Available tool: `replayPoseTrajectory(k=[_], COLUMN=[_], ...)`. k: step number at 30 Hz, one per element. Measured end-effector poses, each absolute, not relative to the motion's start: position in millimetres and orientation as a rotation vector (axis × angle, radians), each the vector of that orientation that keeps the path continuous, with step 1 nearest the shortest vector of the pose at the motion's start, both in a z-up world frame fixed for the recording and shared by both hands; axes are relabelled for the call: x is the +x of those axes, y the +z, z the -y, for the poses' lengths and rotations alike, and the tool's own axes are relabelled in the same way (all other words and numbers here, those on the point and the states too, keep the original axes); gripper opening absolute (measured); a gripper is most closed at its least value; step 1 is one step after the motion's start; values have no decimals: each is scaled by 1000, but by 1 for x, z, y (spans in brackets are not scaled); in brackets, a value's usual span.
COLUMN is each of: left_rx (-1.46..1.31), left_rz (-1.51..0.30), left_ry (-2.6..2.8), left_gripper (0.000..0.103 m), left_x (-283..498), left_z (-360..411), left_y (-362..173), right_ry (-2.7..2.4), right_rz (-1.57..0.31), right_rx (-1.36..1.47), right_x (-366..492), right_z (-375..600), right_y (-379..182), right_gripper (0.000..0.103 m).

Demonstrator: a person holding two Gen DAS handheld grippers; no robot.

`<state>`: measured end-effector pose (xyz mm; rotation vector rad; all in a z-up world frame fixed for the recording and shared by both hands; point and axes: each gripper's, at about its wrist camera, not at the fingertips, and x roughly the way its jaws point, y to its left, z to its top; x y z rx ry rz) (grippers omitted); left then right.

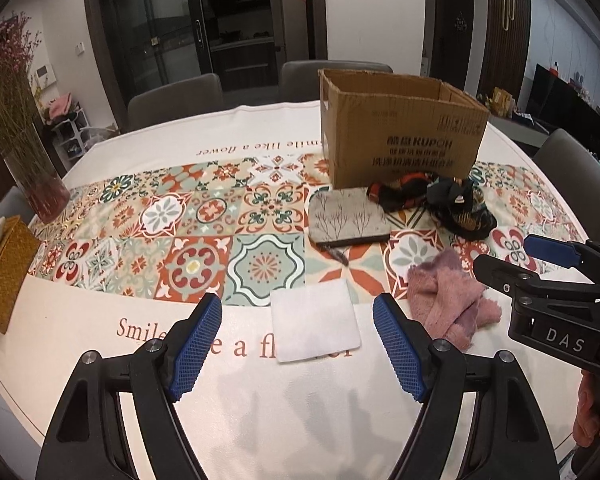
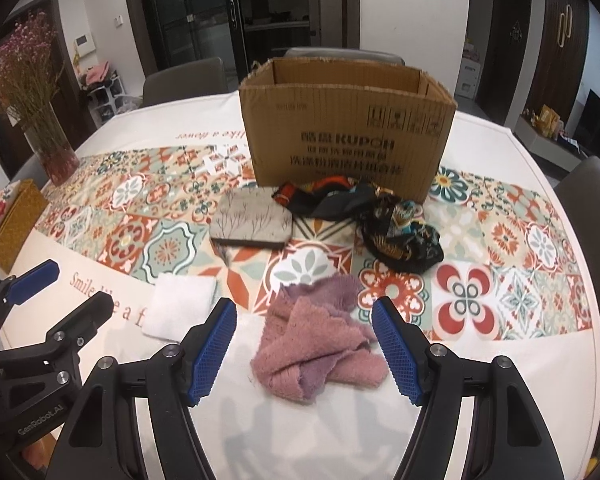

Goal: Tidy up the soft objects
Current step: 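Move both tools back from the box toward the mauve towel and white tissue, then close right tool on the mauve fuzzy towel while left tool grasps the white tissue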

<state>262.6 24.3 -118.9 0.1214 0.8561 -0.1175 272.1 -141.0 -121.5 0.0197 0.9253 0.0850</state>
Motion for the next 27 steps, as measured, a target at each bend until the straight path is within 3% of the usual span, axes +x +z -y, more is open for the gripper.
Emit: replayPoseTrajectory(k=[27], left_rx=[134], left_rz=[-949], left_ry=[-158], left_gripper=[78], left_x=[289], left_z=[-13], left_y=[-193], right_ry=[61], right_rz=[-1059], right_rx=[46], right_x=[291], right_z=[151], right_y=[-193], right_gripper=[71])
